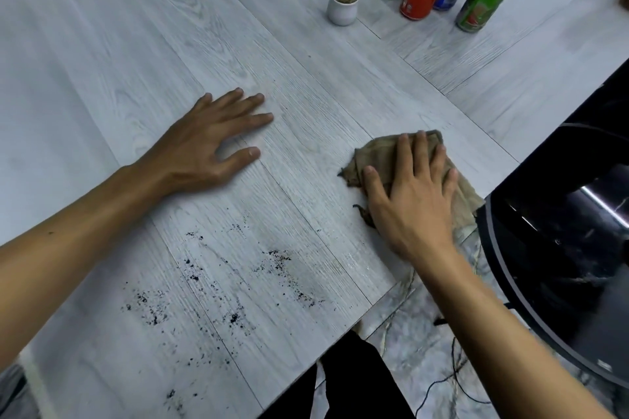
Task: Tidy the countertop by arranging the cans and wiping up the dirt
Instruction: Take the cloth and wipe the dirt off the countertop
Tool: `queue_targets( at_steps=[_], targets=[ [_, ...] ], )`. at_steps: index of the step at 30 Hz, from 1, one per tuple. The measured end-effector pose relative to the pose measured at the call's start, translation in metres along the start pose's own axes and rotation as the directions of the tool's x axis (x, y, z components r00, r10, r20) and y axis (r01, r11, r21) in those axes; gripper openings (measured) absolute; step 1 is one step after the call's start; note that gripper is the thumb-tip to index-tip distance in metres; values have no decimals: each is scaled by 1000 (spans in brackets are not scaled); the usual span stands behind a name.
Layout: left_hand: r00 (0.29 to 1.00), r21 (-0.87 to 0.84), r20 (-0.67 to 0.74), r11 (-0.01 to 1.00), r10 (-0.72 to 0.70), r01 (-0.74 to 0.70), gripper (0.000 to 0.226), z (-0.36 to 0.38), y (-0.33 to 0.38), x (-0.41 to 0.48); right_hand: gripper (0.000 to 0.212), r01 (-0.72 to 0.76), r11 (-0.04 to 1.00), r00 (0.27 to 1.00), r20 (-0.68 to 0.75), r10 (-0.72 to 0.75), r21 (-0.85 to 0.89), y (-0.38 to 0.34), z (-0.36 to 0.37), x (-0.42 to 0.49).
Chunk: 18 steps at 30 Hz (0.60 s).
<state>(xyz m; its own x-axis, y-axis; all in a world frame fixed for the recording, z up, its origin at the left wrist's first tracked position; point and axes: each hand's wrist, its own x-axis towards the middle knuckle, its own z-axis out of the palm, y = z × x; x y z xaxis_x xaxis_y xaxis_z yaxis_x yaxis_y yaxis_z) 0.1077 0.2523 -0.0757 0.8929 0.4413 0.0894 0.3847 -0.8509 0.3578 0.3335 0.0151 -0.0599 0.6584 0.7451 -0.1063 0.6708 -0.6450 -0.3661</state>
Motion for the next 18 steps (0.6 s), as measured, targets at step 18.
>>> queue_targets(
  at_steps=[18],
  targets=[
    [993, -115, -52, 989, -104, 97, 52, -10, -14, -18, 61, 292, 937, 945, 90, -313, 192, -118, 36, -3]
  ],
)
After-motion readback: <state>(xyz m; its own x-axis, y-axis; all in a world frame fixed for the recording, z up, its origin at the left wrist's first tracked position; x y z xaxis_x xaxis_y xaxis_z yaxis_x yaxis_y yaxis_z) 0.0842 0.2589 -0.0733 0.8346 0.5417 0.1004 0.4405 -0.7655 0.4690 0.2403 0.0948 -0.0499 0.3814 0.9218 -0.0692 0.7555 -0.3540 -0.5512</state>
